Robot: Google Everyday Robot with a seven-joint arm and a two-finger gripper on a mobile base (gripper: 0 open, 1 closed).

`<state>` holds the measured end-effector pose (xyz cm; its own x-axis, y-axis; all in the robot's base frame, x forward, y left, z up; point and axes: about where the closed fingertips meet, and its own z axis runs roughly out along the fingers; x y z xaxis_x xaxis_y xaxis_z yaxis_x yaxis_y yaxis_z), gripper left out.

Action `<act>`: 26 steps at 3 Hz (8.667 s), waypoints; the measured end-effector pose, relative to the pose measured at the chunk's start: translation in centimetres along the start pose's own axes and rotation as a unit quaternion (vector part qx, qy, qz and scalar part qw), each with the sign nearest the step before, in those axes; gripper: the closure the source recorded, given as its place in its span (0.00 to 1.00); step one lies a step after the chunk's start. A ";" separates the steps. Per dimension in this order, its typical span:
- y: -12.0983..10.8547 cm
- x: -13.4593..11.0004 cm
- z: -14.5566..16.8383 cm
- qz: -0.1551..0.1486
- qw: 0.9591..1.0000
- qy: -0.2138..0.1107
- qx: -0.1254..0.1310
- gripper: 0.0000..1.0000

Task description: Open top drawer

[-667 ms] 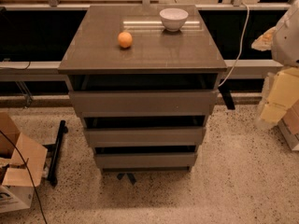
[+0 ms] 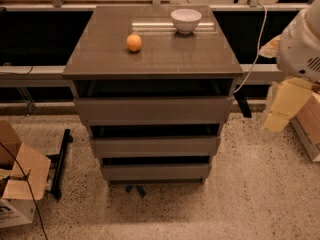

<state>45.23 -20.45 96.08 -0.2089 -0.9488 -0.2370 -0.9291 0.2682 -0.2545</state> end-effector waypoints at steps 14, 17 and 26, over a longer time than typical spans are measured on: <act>-16.2 -2.2 35.4 0.205 0.954 -0.194 -0.098 1.00; -16.1 -2.3 35.7 0.204 0.954 -0.194 -0.102 0.27; -10.4 0.4 34.9 0.251 0.943 -0.165 -0.143 0.00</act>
Offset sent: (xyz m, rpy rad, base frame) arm 0.2029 0.0370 -0.0732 0.4136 -0.0610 0.0233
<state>65.47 -17.79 65.96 -0.5822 -0.5972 -0.5517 -0.7923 0.5689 0.2204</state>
